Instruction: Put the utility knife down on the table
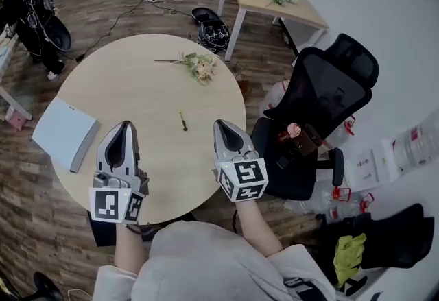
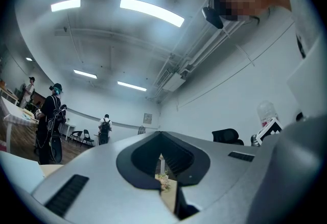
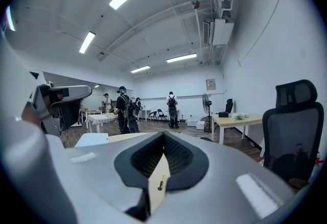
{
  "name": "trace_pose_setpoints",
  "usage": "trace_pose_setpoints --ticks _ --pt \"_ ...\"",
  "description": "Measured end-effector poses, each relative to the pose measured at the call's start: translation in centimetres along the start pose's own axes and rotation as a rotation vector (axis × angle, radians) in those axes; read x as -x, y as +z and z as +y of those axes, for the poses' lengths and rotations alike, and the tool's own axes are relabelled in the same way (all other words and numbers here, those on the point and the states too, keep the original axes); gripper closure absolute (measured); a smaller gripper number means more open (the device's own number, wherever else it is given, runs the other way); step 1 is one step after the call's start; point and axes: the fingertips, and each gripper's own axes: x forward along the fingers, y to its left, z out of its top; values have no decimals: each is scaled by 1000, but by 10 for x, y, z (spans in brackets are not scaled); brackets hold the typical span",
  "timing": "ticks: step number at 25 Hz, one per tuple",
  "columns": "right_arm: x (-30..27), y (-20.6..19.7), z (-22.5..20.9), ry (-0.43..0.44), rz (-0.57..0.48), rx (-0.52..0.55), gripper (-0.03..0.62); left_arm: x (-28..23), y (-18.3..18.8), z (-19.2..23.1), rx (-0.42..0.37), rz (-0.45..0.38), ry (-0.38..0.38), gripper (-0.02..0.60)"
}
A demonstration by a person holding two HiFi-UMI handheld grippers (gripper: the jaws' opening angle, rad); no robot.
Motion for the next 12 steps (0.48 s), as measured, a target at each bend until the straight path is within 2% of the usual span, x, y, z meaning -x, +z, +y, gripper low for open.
trace_pose_setpoints --ticks 12 --pt "60 39 -5 -1 -104 31 583 24 21 -33 -27 -34 5 574"
